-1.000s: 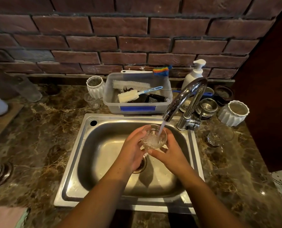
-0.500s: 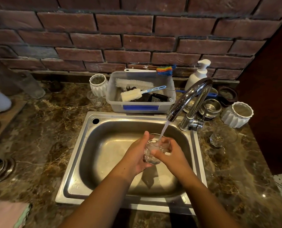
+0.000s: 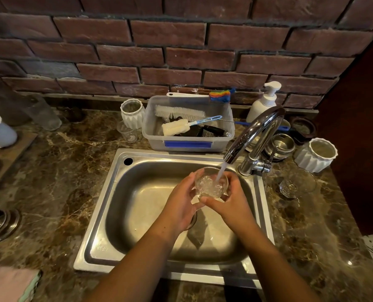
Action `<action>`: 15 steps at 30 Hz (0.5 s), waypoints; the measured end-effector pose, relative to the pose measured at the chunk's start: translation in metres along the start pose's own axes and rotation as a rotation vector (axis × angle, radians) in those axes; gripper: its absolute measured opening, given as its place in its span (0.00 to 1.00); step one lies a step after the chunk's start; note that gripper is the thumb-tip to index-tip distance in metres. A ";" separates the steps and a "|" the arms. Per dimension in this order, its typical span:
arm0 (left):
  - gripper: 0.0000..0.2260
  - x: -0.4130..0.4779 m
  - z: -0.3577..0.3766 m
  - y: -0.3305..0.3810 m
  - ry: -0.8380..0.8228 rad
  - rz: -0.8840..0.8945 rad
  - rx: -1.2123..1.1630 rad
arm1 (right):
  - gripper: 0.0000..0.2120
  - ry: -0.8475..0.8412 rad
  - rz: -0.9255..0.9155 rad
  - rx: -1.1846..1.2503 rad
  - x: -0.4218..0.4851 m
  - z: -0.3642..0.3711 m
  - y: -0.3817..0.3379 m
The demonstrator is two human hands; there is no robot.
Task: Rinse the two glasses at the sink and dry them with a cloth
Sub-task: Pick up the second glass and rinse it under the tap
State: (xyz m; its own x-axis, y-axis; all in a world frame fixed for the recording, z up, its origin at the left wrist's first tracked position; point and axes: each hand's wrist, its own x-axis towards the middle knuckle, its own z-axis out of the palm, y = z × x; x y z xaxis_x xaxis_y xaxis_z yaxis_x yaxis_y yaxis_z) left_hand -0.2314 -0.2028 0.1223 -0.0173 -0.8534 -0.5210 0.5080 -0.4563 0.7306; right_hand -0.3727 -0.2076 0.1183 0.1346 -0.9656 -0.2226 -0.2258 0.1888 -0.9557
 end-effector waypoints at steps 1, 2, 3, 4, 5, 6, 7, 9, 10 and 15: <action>0.14 0.002 -0.001 0.000 0.009 0.013 0.021 | 0.34 0.011 -0.002 0.018 0.003 -0.001 0.001; 0.13 0.002 -0.002 0.001 0.021 0.026 0.039 | 0.35 0.012 -0.003 0.028 0.005 -0.001 0.002; 0.13 0.003 -0.004 0.001 0.035 0.034 0.051 | 0.36 -0.001 -0.002 0.031 0.006 0.000 0.002; 0.12 0.003 -0.005 0.002 0.051 0.036 0.054 | 0.37 -0.021 0.002 0.027 0.006 0.001 0.003; 0.12 0.003 -0.007 0.001 0.067 0.034 0.053 | 0.37 -0.042 0.010 0.022 0.005 0.003 0.005; 0.12 0.003 -0.008 0.001 0.080 0.028 0.052 | 0.37 -0.058 0.017 0.015 0.003 0.003 0.008; 0.11 0.003 -0.010 0.000 0.081 0.023 0.054 | 0.36 -0.069 0.024 0.007 0.000 0.002 0.010; 0.11 0.003 -0.012 -0.004 0.067 0.015 0.073 | 0.35 -0.072 0.031 0.004 -0.003 -0.001 0.014; 0.10 0.002 -0.012 -0.005 0.056 0.013 0.086 | 0.35 -0.064 0.031 0.007 -0.003 -0.002 0.015; 0.11 0.001 -0.012 -0.007 0.054 0.032 0.088 | 0.34 -0.110 0.047 0.006 0.000 0.000 0.015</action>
State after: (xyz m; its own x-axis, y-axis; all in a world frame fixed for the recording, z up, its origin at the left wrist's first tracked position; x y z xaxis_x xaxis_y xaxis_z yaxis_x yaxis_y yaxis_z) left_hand -0.2247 -0.1976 0.1115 0.0451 -0.8543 -0.5178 0.4302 -0.4512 0.7819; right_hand -0.3757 -0.2045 0.1043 0.2287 -0.9303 -0.2867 -0.2289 0.2349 -0.9447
